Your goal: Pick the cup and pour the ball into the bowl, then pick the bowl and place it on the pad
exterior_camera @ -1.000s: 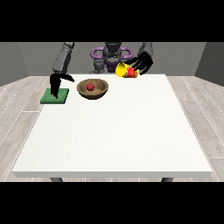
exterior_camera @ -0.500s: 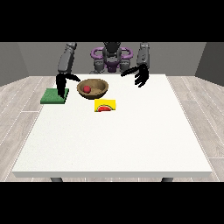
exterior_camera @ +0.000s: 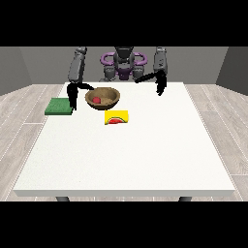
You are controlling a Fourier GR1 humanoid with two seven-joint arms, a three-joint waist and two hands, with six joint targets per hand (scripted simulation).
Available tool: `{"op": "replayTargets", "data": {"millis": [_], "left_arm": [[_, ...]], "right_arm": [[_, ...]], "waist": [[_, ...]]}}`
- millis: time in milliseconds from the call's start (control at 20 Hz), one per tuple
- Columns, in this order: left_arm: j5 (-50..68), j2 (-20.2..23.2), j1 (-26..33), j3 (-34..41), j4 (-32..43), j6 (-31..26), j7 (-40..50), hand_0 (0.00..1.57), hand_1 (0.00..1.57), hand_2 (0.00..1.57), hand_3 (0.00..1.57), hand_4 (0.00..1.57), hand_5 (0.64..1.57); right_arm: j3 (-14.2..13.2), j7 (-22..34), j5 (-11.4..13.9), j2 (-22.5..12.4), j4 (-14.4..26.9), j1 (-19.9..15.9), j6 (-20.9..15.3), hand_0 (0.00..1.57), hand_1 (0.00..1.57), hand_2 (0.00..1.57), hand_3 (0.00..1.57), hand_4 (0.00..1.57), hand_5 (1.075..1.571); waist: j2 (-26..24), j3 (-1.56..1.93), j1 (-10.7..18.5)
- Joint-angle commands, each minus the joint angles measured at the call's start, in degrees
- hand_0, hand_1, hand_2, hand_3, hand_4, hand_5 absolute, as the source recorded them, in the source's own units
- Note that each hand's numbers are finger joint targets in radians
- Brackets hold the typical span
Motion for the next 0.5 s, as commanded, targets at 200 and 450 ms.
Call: {"op": "replayTargets", "data": {"millis": [200,450], "left_arm": [[-0.1,-0.3,-4.7,-3.6,-8.0,-3.1,5.2,0.0,0.0,0.0,0.0,0.0,1.556],[-0.2,0.2,-1.6,-4.1,-7.2,-4.0,5.1,0.0,0.0,0.0,0.0,0.0,1.558]], "right_arm": [[-3.0,-9.2,-0.7,0.8,7.1,0.9,-1.0,0.0,0.0,0.0,0.0,0.14,1.53],[-2.5,-5.1,-1.7,3.0,3.9,2.9,-1.5,0.0,0.0,0.0,0.0,0.21,1.527]], "waist": [[5.5,0.12,6.8],[1.9,0.04,7.4]]}}
